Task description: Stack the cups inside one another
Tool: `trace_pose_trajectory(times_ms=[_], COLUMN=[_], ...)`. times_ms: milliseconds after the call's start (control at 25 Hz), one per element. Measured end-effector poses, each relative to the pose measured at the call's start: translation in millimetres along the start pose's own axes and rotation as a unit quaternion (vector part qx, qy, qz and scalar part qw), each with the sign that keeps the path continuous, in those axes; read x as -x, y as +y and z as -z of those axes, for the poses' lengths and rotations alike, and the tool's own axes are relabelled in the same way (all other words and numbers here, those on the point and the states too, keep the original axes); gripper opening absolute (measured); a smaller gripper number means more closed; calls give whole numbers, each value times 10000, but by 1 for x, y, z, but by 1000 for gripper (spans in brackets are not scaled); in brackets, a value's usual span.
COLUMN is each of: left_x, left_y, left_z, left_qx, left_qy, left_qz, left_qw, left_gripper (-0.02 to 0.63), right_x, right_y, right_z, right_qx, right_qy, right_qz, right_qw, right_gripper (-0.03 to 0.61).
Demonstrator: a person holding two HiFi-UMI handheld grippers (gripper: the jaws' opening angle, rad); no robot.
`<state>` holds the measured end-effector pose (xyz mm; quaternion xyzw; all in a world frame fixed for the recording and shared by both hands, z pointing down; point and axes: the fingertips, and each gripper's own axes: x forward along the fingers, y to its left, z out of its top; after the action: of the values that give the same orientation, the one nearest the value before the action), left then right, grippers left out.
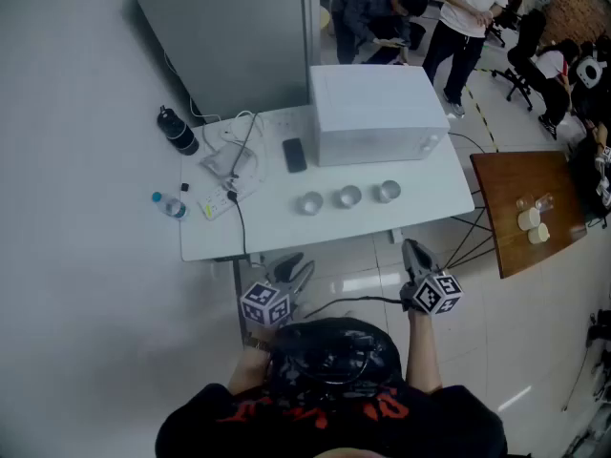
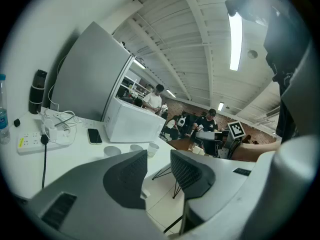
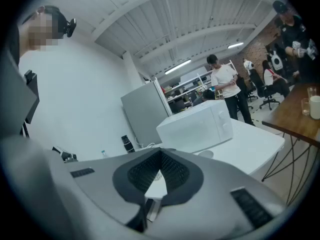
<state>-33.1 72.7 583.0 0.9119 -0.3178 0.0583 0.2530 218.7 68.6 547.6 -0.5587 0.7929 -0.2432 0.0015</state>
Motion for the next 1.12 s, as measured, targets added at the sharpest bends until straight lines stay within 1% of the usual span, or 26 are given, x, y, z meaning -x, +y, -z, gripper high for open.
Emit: trace_pose_trajectory(times_ms=[120, 240, 400, 480, 600, 720, 800, 960, 1000, 1040, 1120], left_x=[5, 7, -1, -10, -31, -56, -71, -95, -100, -104, -111], left_y=[25, 46, 65, 74, 82, 77, 77, 80, 79, 78, 76], left_z=[-17, -26, -30, -34, -47, -59, -73, -105, -106, -106, -101], left_qx=[-219, -313, -245, -195, -119, -62, -128, -220, -261, -301, -380], left_qy=[-44, -32, 47, 41, -57, -80, -101, -221, -180, -129, -36], left_qz=[-39, -89, -161, -276, -490, -558, -674, -895, -932, -961, -974], left_qw=[9997, 9995, 9996, 9994, 9987, 9984, 9976, 9955, 9951, 9948, 9945], left_gripper=[149, 149, 149, 149, 149, 149, 149, 149, 149, 149, 149], right_x=[-20, -32, -50, -67, -97, -119, -131, -157, -162, -166, -172], right_y=[4, 5, -3, -14, -33, -47, -52, -63, -67, -71, -82], right_z=[-1, 6, 14, 19, 21, 19, 20, 10, 11, 13, 19], right_qx=[112, 154, 338, 468, 859, 1404, 1714, 2095, 2135, 2167, 2243], right_qy=[-11, 71, 302, 463, 749, 1123, 1325, 1501, 1577, 1672, 1884], right_qz=[104, 193, 270, 278, 251, 68, -195, -700, -772, -817, -824], right_qw=[9999, 9997, 9986, 9974, 9932, 9837, 9761, 9637, 9610, 9583, 9526], right_gripper=[6, 6, 6, 6, 6, 6, 6, 12, 55, 78, 78])
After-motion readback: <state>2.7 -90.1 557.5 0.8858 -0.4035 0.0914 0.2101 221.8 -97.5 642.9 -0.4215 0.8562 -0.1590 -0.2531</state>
